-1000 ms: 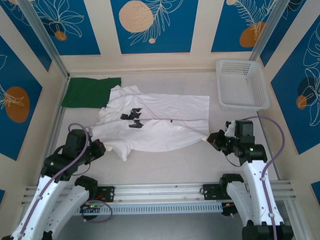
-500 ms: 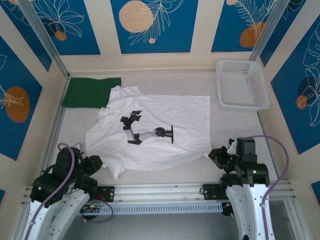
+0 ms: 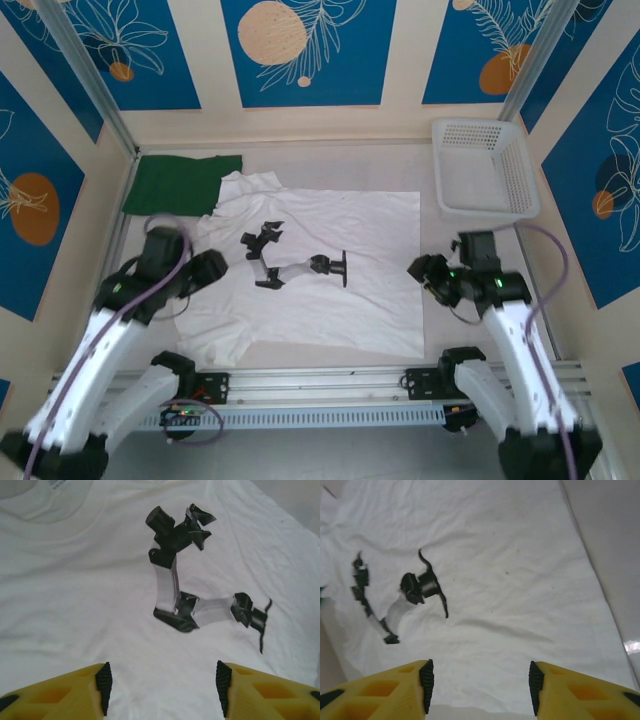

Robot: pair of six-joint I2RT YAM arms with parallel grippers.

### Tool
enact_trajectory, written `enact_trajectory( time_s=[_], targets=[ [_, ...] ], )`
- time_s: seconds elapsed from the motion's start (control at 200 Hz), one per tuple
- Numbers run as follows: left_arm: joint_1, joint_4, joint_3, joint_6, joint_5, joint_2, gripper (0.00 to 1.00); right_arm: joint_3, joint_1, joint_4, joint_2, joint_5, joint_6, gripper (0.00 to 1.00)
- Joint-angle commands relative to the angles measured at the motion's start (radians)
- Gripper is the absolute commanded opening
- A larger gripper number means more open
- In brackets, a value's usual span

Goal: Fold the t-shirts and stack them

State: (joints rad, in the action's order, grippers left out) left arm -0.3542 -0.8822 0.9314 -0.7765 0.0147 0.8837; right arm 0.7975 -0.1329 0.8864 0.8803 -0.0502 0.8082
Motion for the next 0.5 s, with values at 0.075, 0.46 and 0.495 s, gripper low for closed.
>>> enact_trajectory(
  time_s=[0.075,0.46,0.495],
  targets=[
    [-0.002,0.292,0.127,0.07,0.04,0.433,0.41,0.239,-0.147,-0.178,0.483,0.167,-0.119,0.55],
    [0.087,0.345,0.568,0.106,0.003,1.177,0.35,0.867,-0.049,-0.103,1.278,0.151,-0.183,0.53],
    [0.087,0.352,0.593,0.111,0.001,1.211,0.35,0.906,-0.041,-0.092,1.312,0.154,-0.188,0.53]
  ],
)
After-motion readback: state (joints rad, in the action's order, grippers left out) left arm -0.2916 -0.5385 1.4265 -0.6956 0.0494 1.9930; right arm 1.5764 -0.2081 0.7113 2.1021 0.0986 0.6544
